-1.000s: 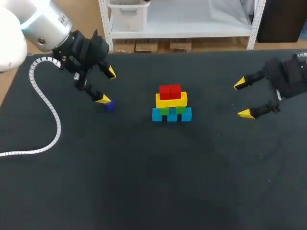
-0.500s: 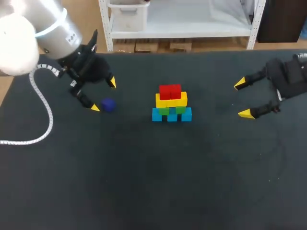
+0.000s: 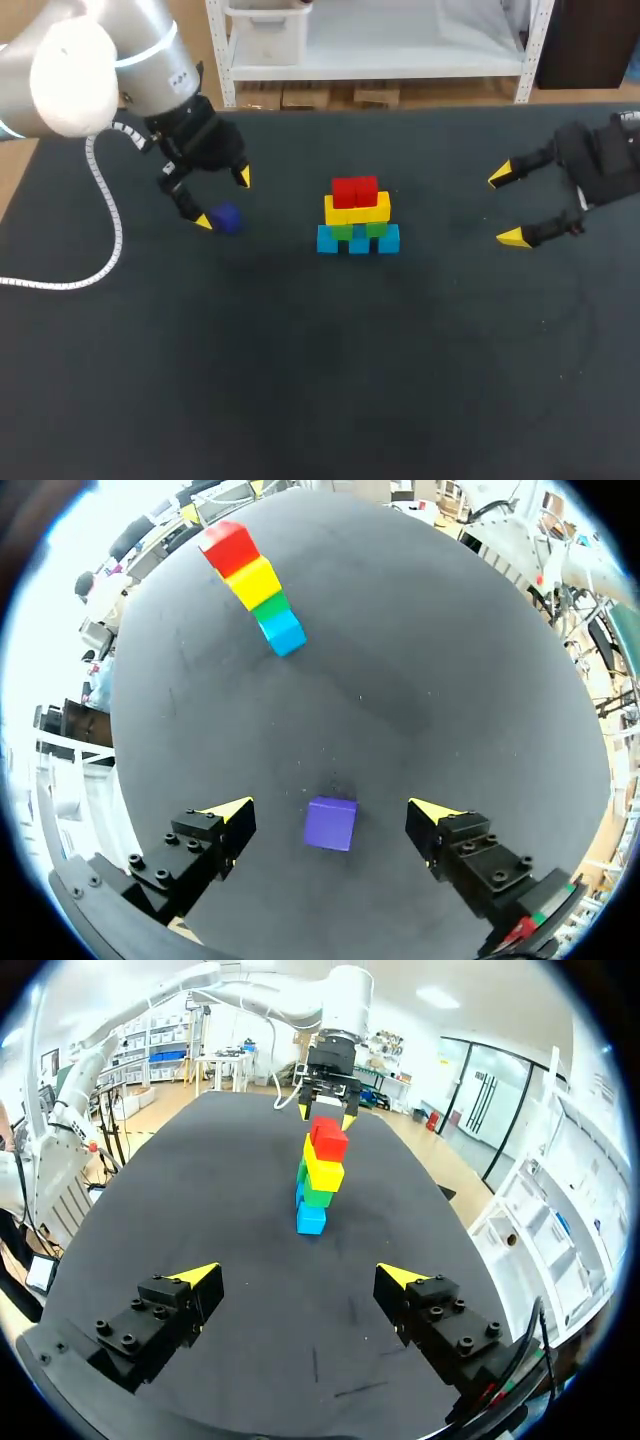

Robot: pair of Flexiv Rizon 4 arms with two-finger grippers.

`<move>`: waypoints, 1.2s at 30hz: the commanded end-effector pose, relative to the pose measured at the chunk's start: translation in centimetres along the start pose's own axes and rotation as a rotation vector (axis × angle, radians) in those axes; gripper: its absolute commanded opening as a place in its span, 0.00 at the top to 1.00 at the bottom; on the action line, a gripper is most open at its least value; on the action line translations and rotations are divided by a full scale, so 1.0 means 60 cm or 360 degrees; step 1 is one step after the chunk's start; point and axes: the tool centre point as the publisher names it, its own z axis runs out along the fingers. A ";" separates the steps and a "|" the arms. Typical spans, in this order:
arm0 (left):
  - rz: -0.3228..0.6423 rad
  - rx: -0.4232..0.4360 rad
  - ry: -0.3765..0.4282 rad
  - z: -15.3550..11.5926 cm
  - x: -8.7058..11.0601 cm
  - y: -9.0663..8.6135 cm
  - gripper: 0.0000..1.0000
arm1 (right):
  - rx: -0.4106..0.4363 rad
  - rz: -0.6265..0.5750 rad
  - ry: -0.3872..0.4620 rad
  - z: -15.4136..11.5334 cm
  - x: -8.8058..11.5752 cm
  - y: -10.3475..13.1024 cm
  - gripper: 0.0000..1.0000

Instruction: Place the blue cubes, place green cubes on the blue cubes, place the yellow cubes on the green cubes, then place the red cubes on the yellow cubes, and place purple cube on the red cubes.

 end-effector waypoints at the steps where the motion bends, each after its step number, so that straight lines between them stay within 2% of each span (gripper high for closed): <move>1: 0.0008 0.0062 -0.0009 0.008 0.018 0.005 0.00 | -0.0001 -0.0001 -0.0005 0.001 0.001 -0.001 0.00; 17: 0.0030 0.0100 -0.0014 0.036 0.035 0.008 0.00 | -0.0001 -0.0001 -0.0005 0.001 0.001 -0.001 0.00; 18: 0.0030 0.0100 -0.0014 0.037 0.035 0.008 0.07 | -0.0001 -0.0001 -0.0005 0.001 0.001 -0.001 0.00; 19: 0.0030 0.0101 -0.0013 0.038 0.036 0.007 0.22 | -0.0001 -0.0001 -0.0005 0.001 0.001 -0.001 0.00; 20: 0.0030 0.0102 -0.0013 0.038 0.037 0.007 0.28 | -0.0001 -0.0001 -0.0005 0.001 0.001 -0.001 0.00; 21: 0.0031 0.0102 -0.0014 0.039 0.038 0.007 0.44 | -0.0001 -0.0001 -0.0005 0.001 0.001 -0.001 0.00; 22: 0.0031 0.0103 -0.0012 0.039 0.039 0.007 0.53 | -0.0001 -0.0001 -0.0005 0.001 0.001 -0.001 0.00; 28: 0.0028 0.0104 -0.0006 0.041 0.042 0.007 0.67 | -0.0001 -0.0001 -0.0005 0.001 0.001 -0.001 0.00; 30: 0.0028 0.0107 -0.0003 0.043 0.042 0.007 0.84 | -0.0001 -0.0001 -0.0005 0.001 0.001 -0.001 0.00; 31: 0.0018 0.0104 -0.0005 0.043 0.041 0.007 1.00 | -0.0001 -0.0001 -0.0005 0.001 0.001 -0.001 0.00; 36: -0.0047 0.0076 -0.0015 0.031 0.026 0.000 1.00 | -0.0001 -0.0001 -0.0005 0.001 0.001 -0.001 0.00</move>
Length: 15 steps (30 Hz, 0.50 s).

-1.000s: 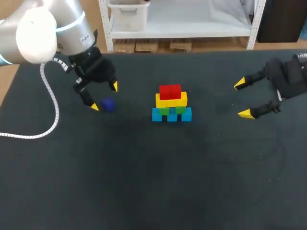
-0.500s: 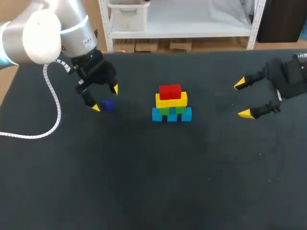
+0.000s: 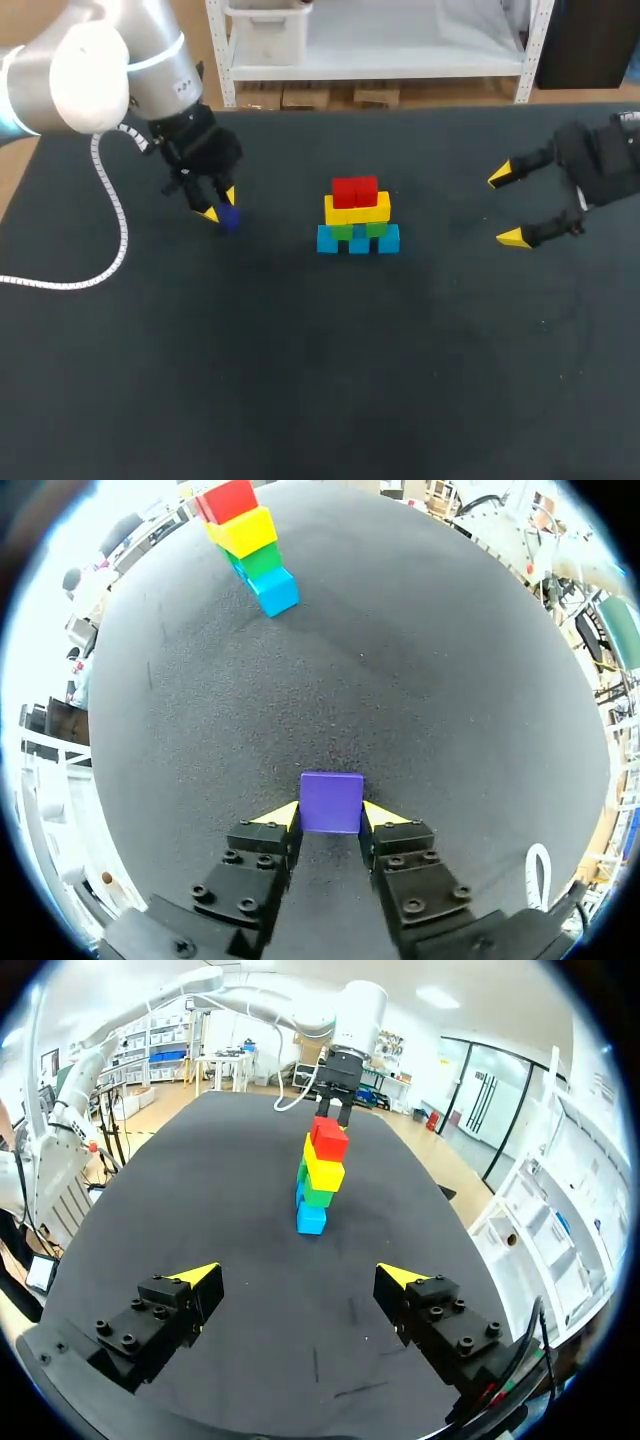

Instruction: Place the blue cubes, place green cubes on the blue cubes, place the yellow cubes on the green cubes, then place the red cubes on the yellow cubes, and place purple cube on the red cubes.

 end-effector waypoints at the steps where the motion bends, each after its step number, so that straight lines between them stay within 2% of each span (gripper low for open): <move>1: -0.0077 -0.0040 -0.0020 -0.017 -0.015 -0.008 1.00 | -0.0001 -0.0001 -0.0004 0.001 0.001 -0.001 0.00; 3: -0.0175 -0.0098 -0.0053 -0.039 -0.031 -0.010 1.00 | -0.0001 -0.0001 -0.0004 0.001 0.001 -0.001 0.00; 8: -0.0619 -0.0244 -0.0151 -0.096 -0.082 -0.024 1.00 | -0.0001 -0.0001 -0.0004 0.001 0.001 -0.001 0.00; 10: -0.0777 -0.0274 -0.0142 -0.115 -0.107 -0.031 1.00 | -0.0001 -0.0001 -0.0004 0.001 0.001 -0.001 0.00; 14: -0.0978 -0.0319 -0.0133 -0.148 -0.153 -0.042 1.00 | -0.0001 -0.0001 -0.0004 0.001 0.001 -0.001 0.00; 15: -0.1005 -0.0330 -0.0090 -0.158 -0.166 -0.042 1.00 | -0.0001 -0.0001 -0.0004 0.001 0.001 -0.001 0.00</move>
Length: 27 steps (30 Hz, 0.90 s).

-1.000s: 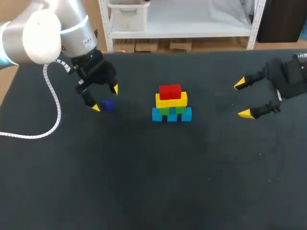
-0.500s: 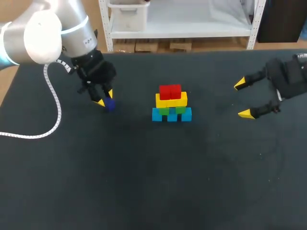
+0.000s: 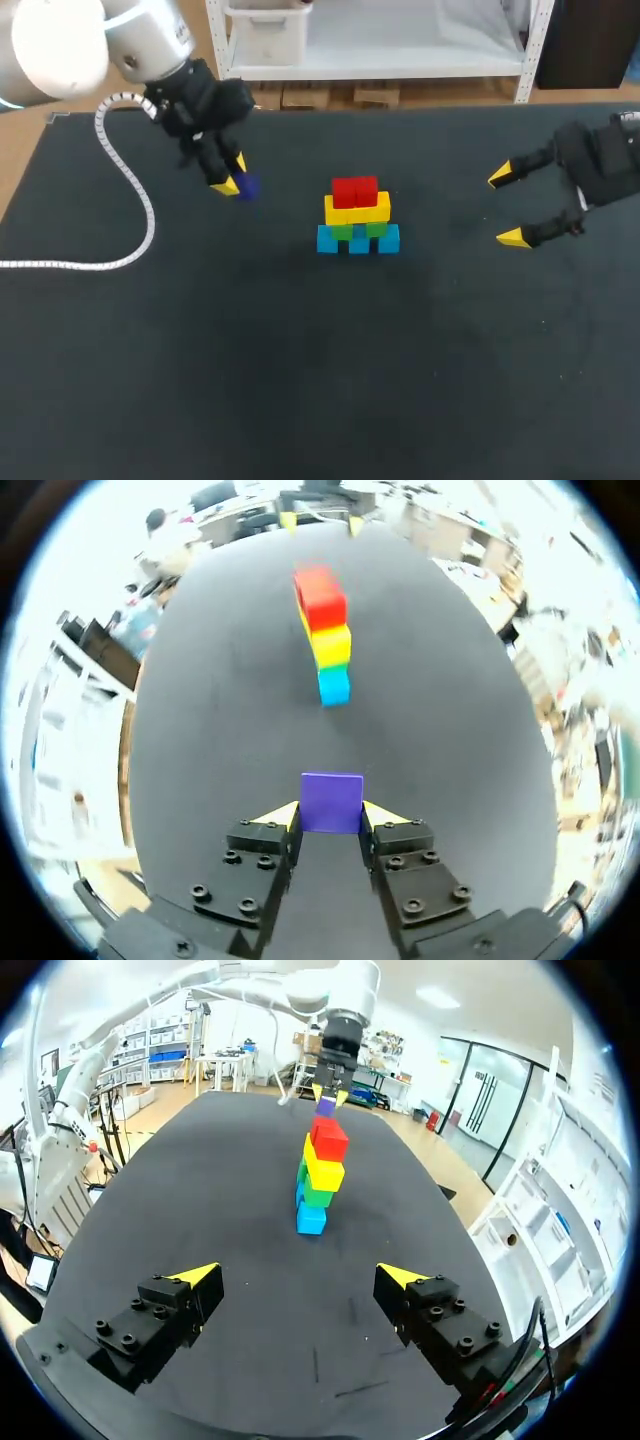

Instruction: Place the blue cubes, place green cubes on the blue cubes, place the yellow cubes on the green cubes, then place the red cubes on the yellow cubes, and place purple cube on the red cubes.

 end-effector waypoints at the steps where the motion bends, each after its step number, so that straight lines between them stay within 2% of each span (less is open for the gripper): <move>1: -0.0366 -0.0273 0.0076 -0.040 -0.047 -0.060 1.00 | -0.0001 -0.0001 -0.0004 0.001 0.001 -0.001 0.00; 6: -0.0432 -0.0350 0.0133 -0.080 -0.107 -0.069 1.00 | -0.0001 -0.0001 -0.0004 0.001 0.001 -0.001 0.00; 10: -0.0432 -0.0369 0.0194 -0.089 -0.153 -0.074 1.00 | -0.0001 -0.0001 -0.0004 0.001 0.001 -0.001 0.00; 15: -0.0394 -0.0356 0.0184 -0.077 -0.211 -0.073 1.00 | -0.0001 -0.0001 -0.0004 0.001 0.001 -0.001 0.00; 19: -0.0348 -0.0337 0.0168 -0.056 -0.251 -0.061 1.00 | -0.0001 -0.0001 -0.0004 0.001 0.001 -0.001 0.00; 23: -0.0324 -0.0315 0.0171 -0.035 -0.276 -0.047 1.00 | -0.0001 -0.0001 -0.0004 0.001 0.001 -0.001 0.00; 27: -0.0334 -0.0296 0.0174 -0.019 -0.288 -0.030 1.00 | -0.0001 -0.0001 -0.0004 0.001 0.001 -0.001 0.00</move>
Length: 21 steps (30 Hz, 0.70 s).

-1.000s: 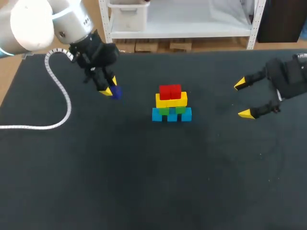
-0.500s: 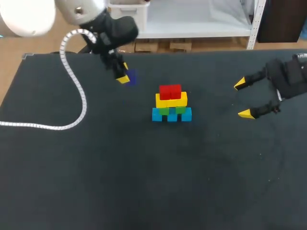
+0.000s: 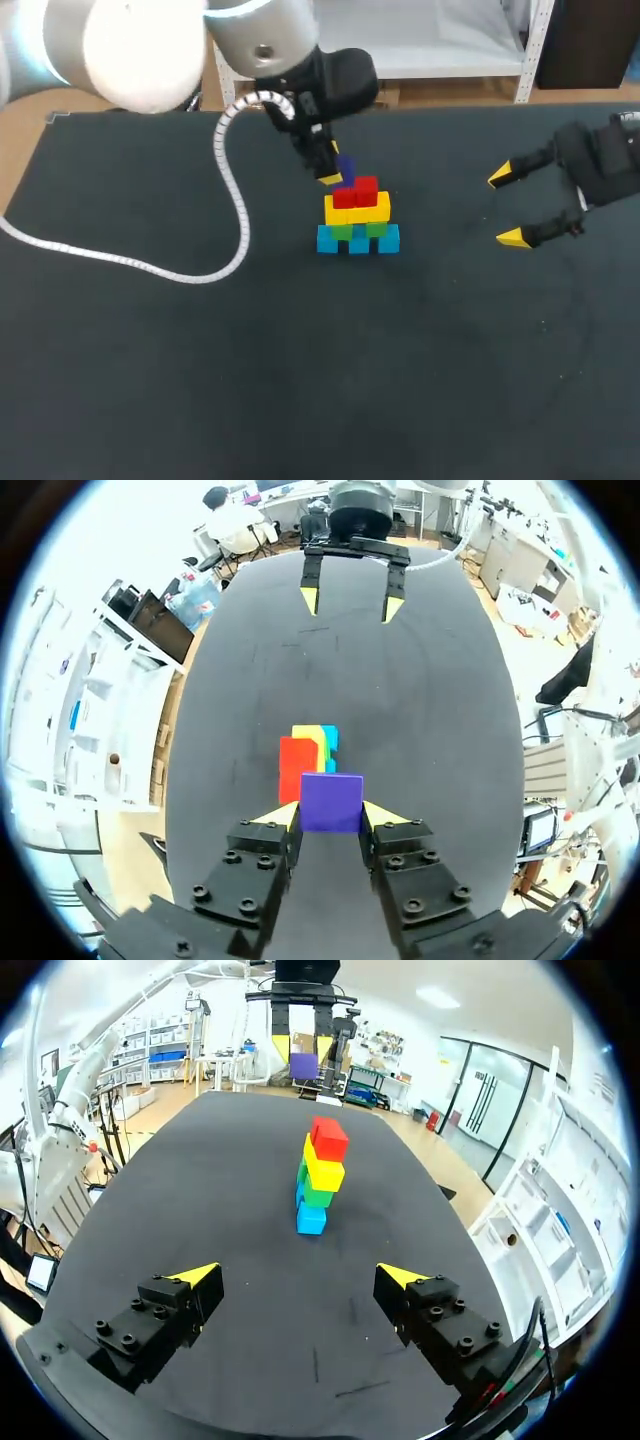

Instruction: Place the blue cubes, place green cubes on the blue cubes, place the yellow cubes on the green cubes, then place the red cubes on the yellow cubes, and place purple cube on the red cubes.

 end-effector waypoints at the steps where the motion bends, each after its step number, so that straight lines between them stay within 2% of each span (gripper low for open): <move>1: -0.0013 0.0043 0.0050 0.024 -0.025 0.027 1.00 | -0.0001 -0.0001 -0.0003 0.001 0.001 -0.001 0.00; 10: -0.0031 0.0083 0.0073 0.050 -0.045 0.036 1.00 | -0.0001 -0.0001 -0.0003 0.001 0.001 -0.001 0.00; 21: -0.0079 0.0097 0.0125 0.063 -0.037 0.029 1.00 | -0.0001 -0.0001 -0.0003 0.001 0.001 -0.001 0.00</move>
